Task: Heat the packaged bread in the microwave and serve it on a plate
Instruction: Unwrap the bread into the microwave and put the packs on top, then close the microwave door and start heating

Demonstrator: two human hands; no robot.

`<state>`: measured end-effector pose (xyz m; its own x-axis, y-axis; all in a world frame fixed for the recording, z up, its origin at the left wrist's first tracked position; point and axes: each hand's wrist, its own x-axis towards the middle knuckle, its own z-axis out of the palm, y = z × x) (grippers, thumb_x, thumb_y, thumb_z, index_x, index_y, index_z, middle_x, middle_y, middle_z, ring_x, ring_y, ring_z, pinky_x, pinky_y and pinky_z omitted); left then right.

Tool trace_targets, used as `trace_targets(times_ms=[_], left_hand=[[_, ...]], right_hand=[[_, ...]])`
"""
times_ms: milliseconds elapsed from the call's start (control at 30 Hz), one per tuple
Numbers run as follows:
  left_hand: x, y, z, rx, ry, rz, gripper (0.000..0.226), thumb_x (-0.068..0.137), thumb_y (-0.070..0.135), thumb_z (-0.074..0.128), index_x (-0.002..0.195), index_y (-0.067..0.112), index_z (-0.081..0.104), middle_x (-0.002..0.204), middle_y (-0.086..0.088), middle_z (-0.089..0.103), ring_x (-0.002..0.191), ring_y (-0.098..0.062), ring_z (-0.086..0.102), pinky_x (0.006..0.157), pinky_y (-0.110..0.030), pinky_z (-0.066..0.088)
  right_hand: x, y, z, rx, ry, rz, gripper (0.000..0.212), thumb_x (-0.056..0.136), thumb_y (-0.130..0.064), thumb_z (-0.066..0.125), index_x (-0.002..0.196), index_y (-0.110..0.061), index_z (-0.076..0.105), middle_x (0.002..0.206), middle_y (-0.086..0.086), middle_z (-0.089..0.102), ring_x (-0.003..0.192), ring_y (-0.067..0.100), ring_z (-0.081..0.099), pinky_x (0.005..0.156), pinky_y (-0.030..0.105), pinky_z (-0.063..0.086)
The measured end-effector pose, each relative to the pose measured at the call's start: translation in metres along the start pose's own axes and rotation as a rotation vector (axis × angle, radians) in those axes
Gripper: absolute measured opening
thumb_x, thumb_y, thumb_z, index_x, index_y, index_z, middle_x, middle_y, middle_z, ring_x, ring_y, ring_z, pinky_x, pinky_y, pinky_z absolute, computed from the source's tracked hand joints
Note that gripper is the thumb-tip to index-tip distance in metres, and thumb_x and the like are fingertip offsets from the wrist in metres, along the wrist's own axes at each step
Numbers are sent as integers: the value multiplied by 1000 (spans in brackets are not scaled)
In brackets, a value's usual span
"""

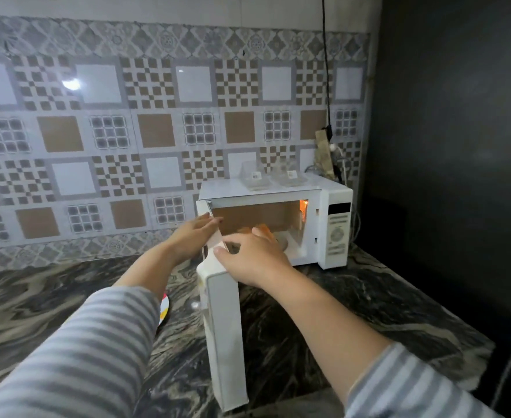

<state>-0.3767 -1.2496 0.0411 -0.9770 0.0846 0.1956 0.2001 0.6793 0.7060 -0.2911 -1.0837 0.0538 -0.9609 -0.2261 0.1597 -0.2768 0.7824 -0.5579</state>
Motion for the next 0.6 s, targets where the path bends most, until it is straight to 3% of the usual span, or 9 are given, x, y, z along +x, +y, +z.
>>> trace_targets(times_ms=[167, 300, 400, 433, 533, 600], left_hand=[[10, 2, 19, 90, 56, 13, 49, 101, 51, 21, 145, 36, 37, 160, 5, 14, 147, -17, 13, 118, -41, 14], [22, 17, 47, 214, 120, -5, 53, 99, 54, 12, 146, 40, 31, 161, 8, 10, 149, -17, -2, 116, -59, -3], [33, 32, 70, 278, 167, 18, 56, 98, 56, 8, 147, 39, 27, 161, 10, 9, 148, -14, -11, 113, -60, -11], [39, 35, 78, 301, 182, 28, 57, 97, 57, 7, 147, 38, 26, 161, 10, 9, 148, -14, -12, 113, -60, -12], [60, 41, 98, 379, 203, 41, 61, 96, 58, 6, 149, 35, 24, 161, 10, 9, 147, -16, -16, 111, -62, -13], [74, 45, 110, 427, 219, 62, 62, 95, 58, 6, 149, 34, 23, 161, 10, 7, 147, -17, -18, 110, -64, -13]], right_hand=[[4, 18, 1, 20, 53, 26, 40, 94, -48, 36, 132, -46, 49, 157, -1, 26, 146, 19, 16, 111, 46, 29], [14, 45, -11, 3, 129, 96, 38, 97, -38, 30, 125, -44, 55, 154, -3, 34, 146, 20, 17, 109, 49, 31], [22, 70, -27, -26, 152, 151, 36, 96, -44, 26, 105, -46, 62, 152, 4, 37, 144, 24, 23, 109, 52, 30], [26, 78, -32, -51, 150, 169, 36, 95, -50, 25, 105, -50, 60, 153, 5, 35, 142, 27, 25, 109, 53, 29], [43, 108, -43, -163, 179, 203, 50, 92, -64, 26, 138, -49, 39, 159, 5, 21, 145, 30, 19, 115, 53, 20], [57, 129, -50, -239, 247, 201, 53, 92, -65, 28, 141, -48, 34, 160, 6, 16, 146, 31, 15, 116, 52, 15]])
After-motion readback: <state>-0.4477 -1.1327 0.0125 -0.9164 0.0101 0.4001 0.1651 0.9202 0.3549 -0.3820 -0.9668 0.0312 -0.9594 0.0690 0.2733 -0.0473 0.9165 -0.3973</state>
